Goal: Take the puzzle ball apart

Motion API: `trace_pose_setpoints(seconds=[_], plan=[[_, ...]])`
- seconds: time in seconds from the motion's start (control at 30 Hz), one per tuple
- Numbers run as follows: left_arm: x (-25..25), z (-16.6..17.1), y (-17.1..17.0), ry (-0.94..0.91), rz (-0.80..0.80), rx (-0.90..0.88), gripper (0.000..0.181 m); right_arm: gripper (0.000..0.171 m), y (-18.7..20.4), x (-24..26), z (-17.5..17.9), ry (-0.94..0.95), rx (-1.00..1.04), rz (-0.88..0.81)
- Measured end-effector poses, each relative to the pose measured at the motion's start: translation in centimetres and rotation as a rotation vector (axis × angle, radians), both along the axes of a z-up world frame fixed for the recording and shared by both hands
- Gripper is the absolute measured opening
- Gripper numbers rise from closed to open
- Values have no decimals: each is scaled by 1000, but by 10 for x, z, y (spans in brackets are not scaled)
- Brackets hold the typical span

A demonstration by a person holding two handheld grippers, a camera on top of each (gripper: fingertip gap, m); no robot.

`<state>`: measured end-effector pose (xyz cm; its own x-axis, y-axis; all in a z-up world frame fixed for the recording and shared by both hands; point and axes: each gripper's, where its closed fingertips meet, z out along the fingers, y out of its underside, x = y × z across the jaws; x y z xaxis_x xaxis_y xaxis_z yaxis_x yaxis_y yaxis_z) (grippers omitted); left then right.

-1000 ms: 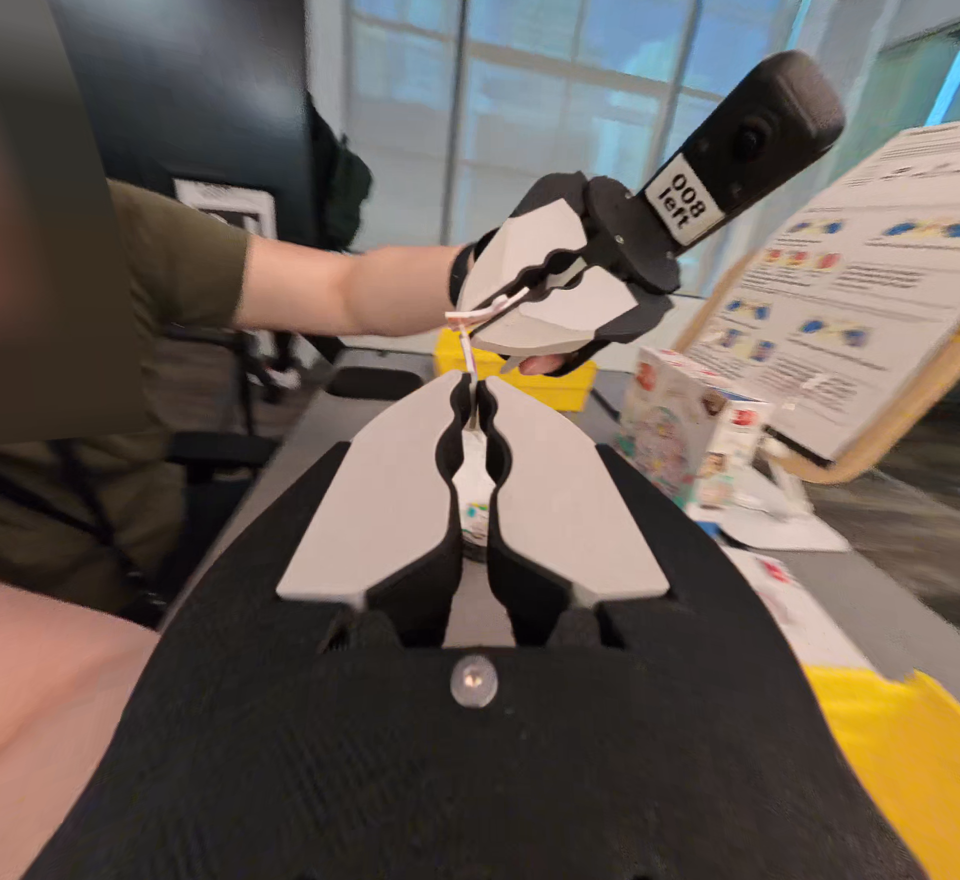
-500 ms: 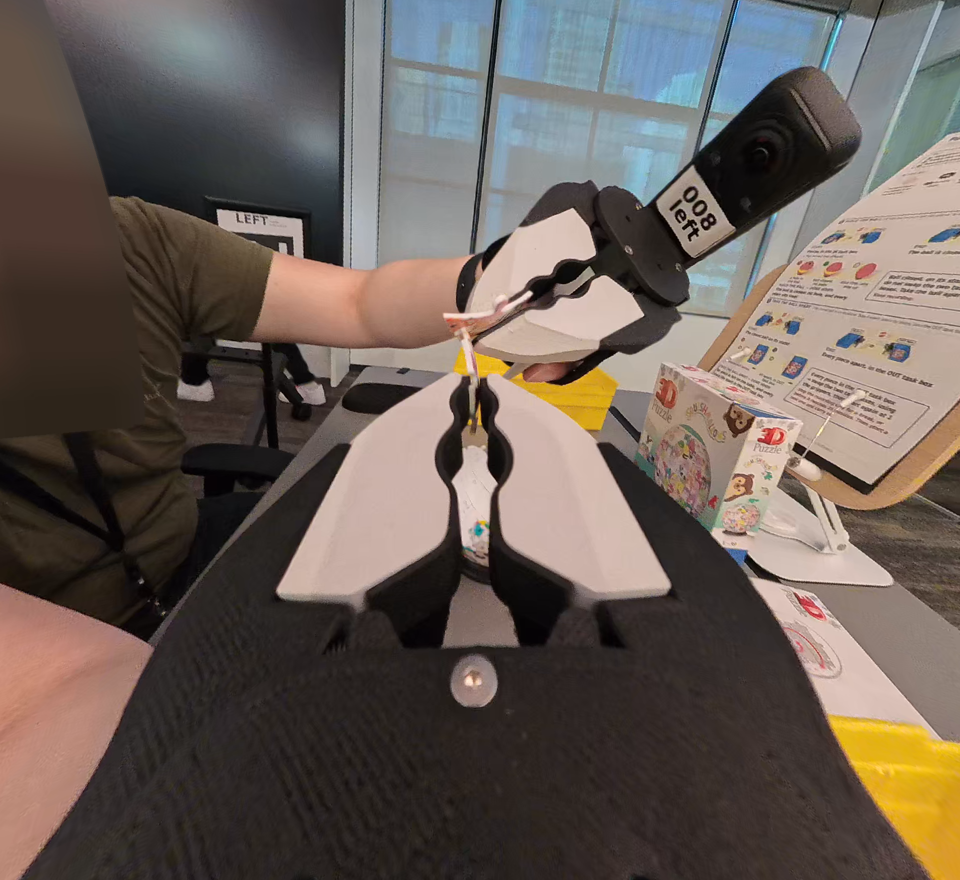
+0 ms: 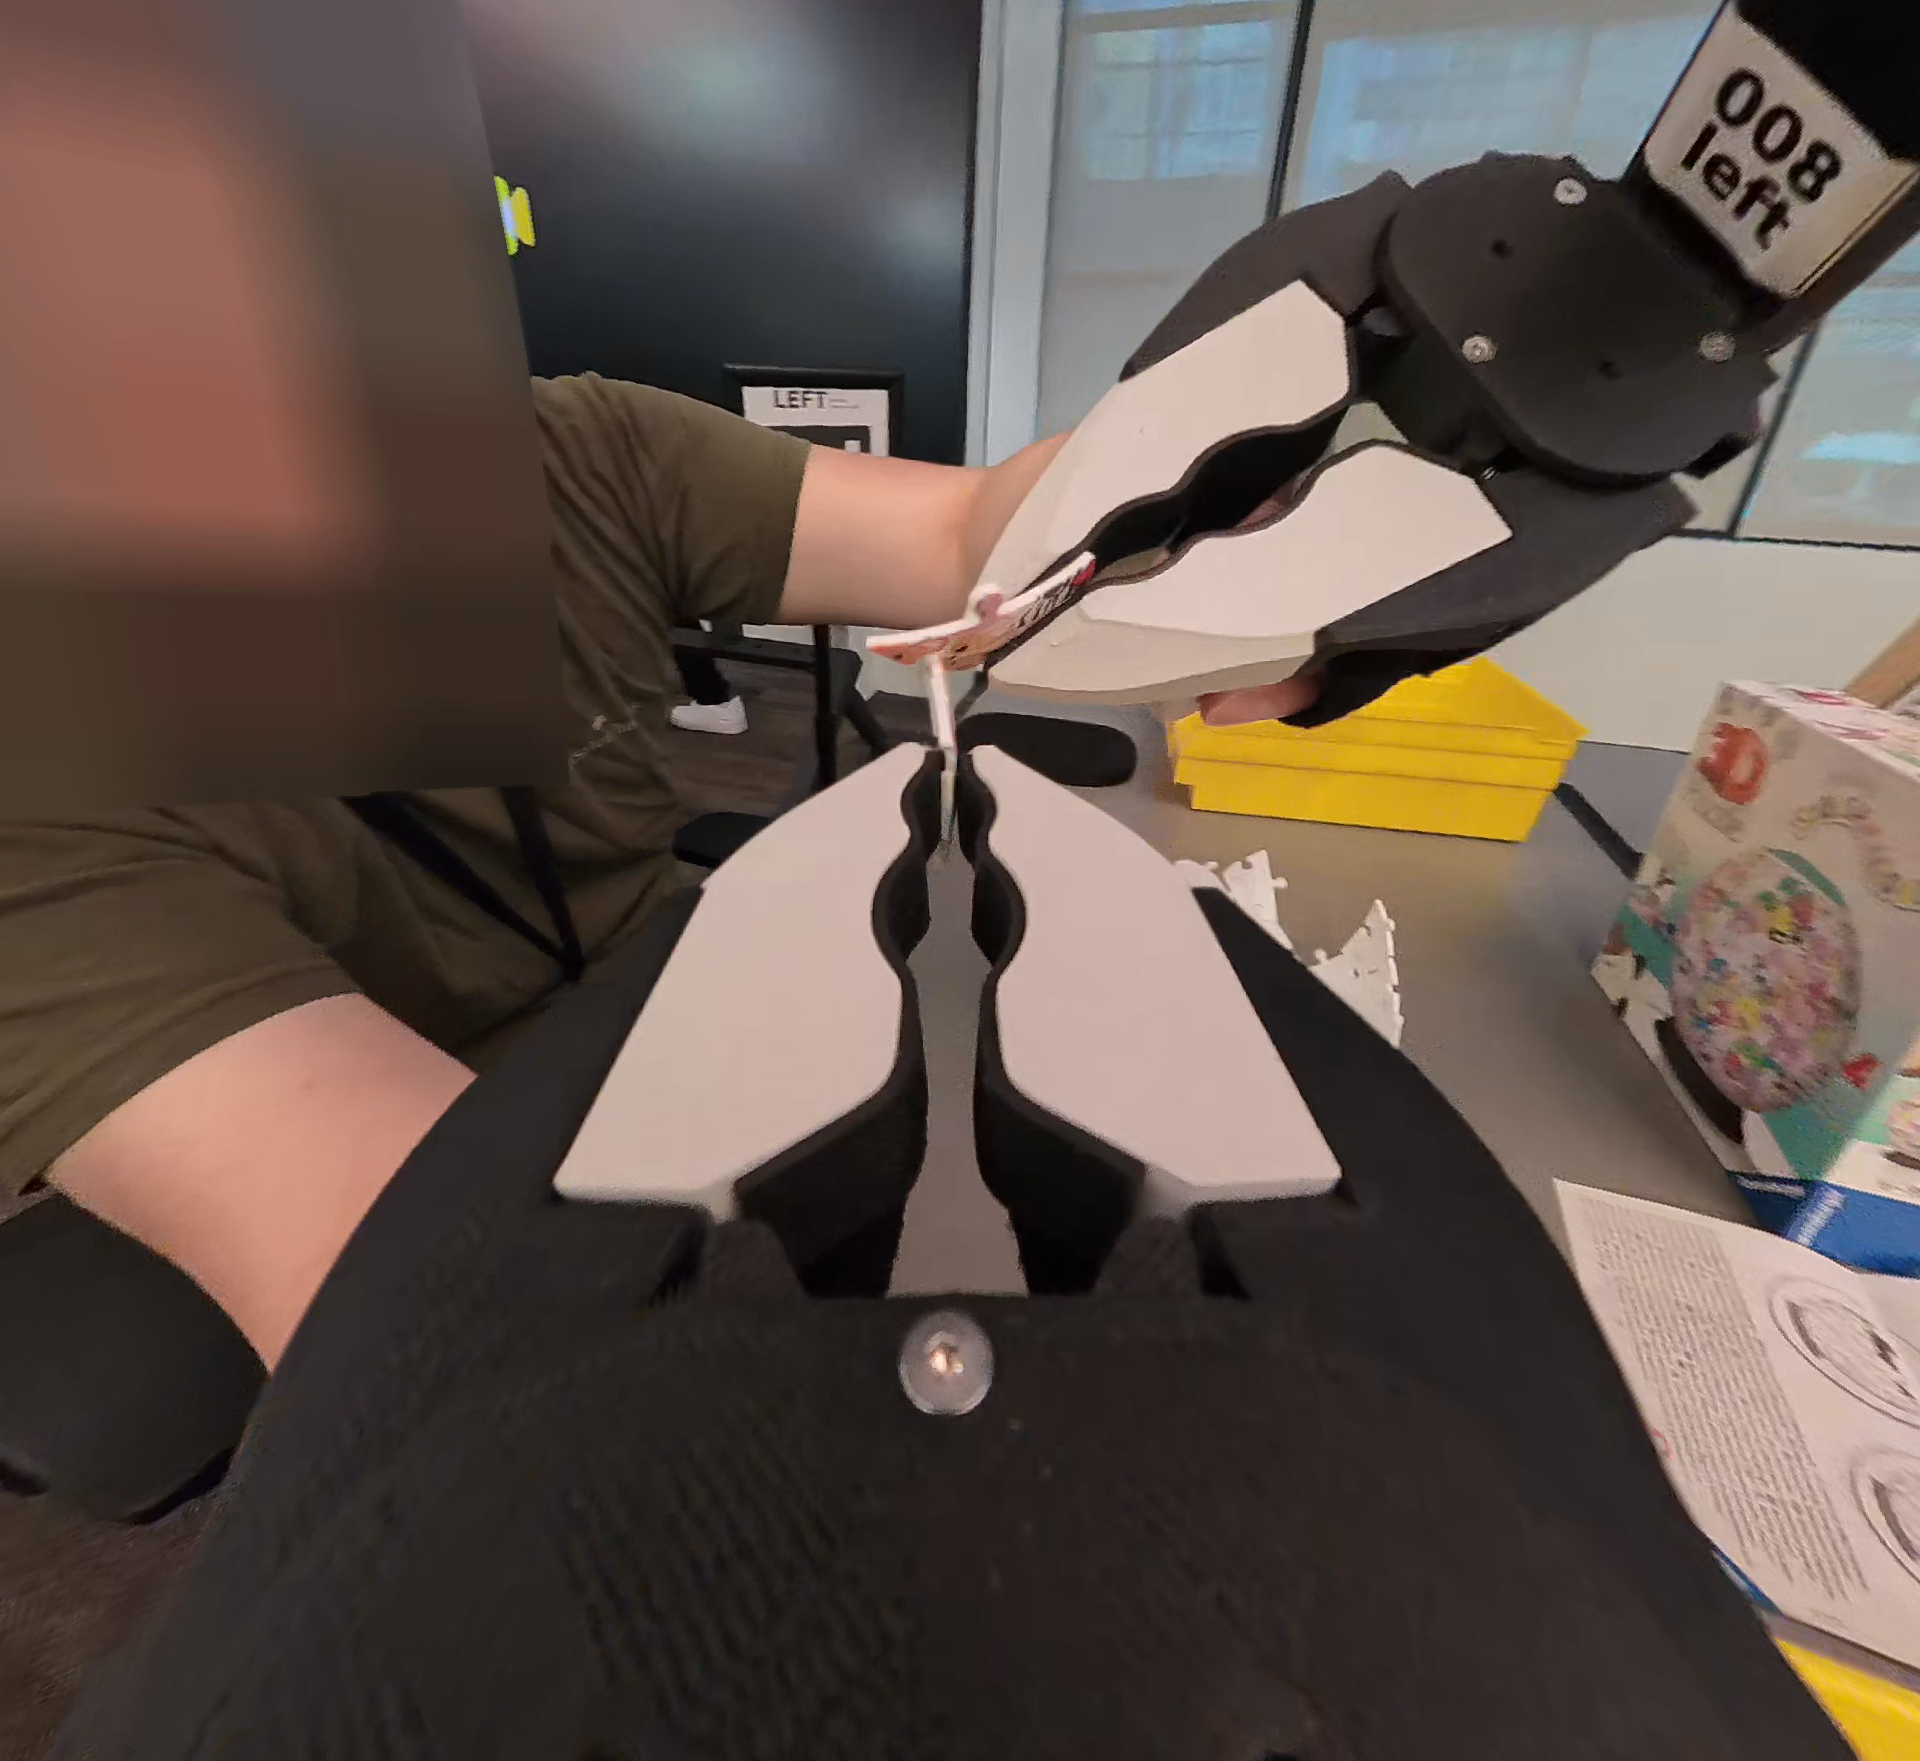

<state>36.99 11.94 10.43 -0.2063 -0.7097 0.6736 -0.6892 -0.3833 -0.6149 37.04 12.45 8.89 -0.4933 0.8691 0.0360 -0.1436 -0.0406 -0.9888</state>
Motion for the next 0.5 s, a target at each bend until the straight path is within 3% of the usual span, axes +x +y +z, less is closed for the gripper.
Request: trace_pose_setpoints(seconds=[0.13, 0.33, 0.5], plan=[[-2, 2, 3, 7, 9, 27, 3, 3, 2, -1, 3, 10, -8, 2], [-14, -10, -20, 93, -184, 103, 4, 3, -21, -11, -8, -76, -90, 333], [-29, -17, -14, 170, -211, 106, 3, 3, -18, -24, -17, -122, -112, 368]])
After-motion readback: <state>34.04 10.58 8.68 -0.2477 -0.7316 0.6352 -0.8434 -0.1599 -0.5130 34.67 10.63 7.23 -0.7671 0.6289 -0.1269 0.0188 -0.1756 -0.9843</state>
